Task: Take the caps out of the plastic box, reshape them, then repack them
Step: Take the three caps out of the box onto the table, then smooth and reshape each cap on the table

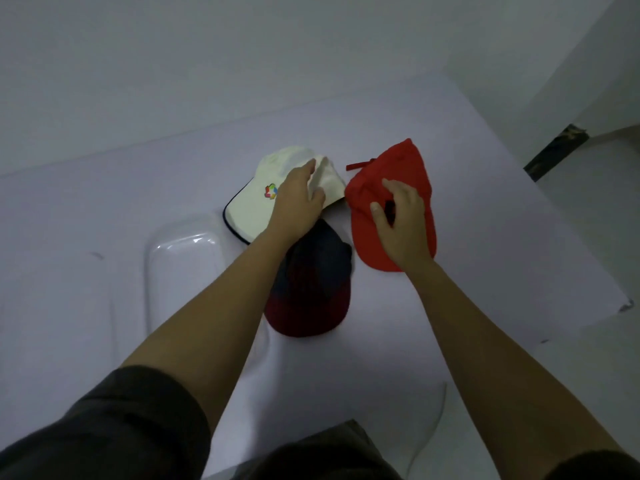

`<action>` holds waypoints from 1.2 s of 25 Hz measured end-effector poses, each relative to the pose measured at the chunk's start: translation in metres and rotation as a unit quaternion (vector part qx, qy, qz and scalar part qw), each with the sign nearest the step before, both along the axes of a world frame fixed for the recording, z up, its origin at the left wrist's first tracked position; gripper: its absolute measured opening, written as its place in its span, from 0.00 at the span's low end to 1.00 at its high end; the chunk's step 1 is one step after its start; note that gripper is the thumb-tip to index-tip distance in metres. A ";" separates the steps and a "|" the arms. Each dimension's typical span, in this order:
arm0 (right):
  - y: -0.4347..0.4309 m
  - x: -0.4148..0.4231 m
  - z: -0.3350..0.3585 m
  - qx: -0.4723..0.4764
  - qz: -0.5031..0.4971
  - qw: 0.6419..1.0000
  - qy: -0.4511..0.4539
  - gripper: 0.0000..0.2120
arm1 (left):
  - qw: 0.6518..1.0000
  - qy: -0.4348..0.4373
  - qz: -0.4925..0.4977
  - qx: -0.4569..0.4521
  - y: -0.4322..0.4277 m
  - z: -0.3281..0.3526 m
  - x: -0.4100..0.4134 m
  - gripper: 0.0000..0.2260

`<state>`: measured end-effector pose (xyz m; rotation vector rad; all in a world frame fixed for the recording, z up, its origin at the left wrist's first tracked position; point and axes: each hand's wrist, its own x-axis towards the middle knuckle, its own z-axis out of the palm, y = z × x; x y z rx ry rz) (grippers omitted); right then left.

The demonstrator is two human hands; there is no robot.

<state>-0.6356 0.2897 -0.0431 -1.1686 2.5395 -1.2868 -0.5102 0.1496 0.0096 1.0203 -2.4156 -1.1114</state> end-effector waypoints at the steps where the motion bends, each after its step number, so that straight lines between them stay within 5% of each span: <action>1: 0.002 0.016 0.000 0.006 0.023 1.000 -0.004 0.21 | 1.000 0.004 0.025 -0.001 0.005 0.000 0.019 0.22; 8: 0.037 0.127 -0.026 0.066 0.009 0.985 -0.158 0.26 | 0.975 0.019 0.203 0.090 0.088 -0.057 0.115 0.21; 12: 0.048 0.148 -0.043 0.135 -0.089 0.934 -0.319 0.35 | 0.940 -0.040 0.273 0.202 0.109 -0.092 0.129 0.23; 17: 0.046 0.143 -0.047 0.120 -0.135 0.863 -0.472 0.32 | 0.906 -0.055 0.324 0.266 0.108 -0.091 0.134 0.26; 23: 0.038 0.136 -0.044 0.141 -0.135 0.838 -0.511 0.23 | 0.852 -0.003 0.366 0.374 0.106 -0.077 0.129 0.20; 25: 0.037 0.133 -0.039 0.085 -0.154 0.792 -0.585 0.22 | 0.825 0.028 0.358 0.437 0.104 -0.078 0.128 0.17; 28: 0.041 0.131 -0.030 -0.101 -0.202 0.648 -0.728 0.17 | 0.758 0.108 0.359 0.534 0.108 -0.075 0.128 0.12; 30: 0.045 0.133 -0.025 -0.143 -0.218 0.618 -0.742 0.17 | 0.690 0.176 0.386 0.586 0.109 -0.070 0.128 0.13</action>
